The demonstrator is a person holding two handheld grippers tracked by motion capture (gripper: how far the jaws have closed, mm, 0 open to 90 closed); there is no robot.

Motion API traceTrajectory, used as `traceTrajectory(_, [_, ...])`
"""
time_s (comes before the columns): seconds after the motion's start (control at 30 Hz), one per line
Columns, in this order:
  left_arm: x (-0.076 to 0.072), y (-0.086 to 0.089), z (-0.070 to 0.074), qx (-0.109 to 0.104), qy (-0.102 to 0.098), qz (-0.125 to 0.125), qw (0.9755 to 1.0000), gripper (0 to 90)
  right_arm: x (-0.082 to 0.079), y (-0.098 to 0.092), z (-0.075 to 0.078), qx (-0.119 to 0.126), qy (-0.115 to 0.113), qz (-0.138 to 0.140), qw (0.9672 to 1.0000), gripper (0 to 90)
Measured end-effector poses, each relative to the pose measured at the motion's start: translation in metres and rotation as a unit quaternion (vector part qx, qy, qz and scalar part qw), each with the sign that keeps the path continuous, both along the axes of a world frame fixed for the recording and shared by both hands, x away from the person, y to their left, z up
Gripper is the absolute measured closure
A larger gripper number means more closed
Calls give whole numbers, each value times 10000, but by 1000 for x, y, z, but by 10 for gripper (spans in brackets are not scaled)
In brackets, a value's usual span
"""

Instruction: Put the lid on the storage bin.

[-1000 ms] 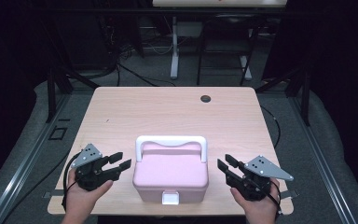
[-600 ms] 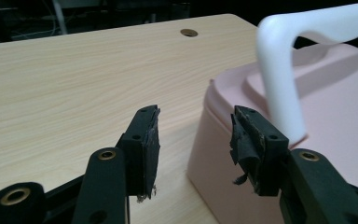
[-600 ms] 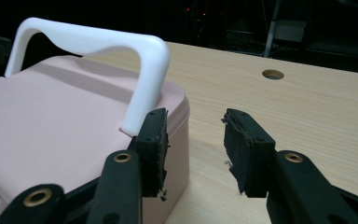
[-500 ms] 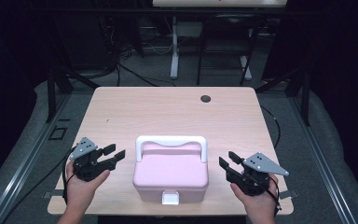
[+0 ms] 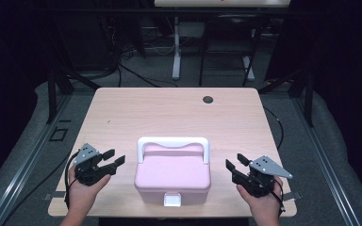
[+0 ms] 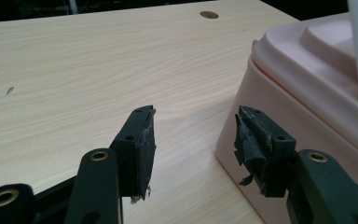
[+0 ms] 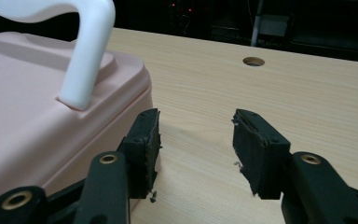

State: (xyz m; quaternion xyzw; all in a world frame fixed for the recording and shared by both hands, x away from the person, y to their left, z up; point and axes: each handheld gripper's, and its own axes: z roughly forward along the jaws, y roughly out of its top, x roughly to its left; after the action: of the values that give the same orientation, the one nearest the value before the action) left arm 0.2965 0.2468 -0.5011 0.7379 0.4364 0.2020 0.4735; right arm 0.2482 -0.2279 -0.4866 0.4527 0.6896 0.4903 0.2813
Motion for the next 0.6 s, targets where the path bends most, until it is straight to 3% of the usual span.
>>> traceTrajectory(0.37, [3, 7, -18, 96, 130, 148, 9998, 471, 4, -8, -22, -137, 41, -167, 9998, 504])
traceTrajectory(0.6, [6, 12, -26, 122, 226, 229, 9994, 471, 8, -8, -35, -150, 203, -163, 9995, 499])
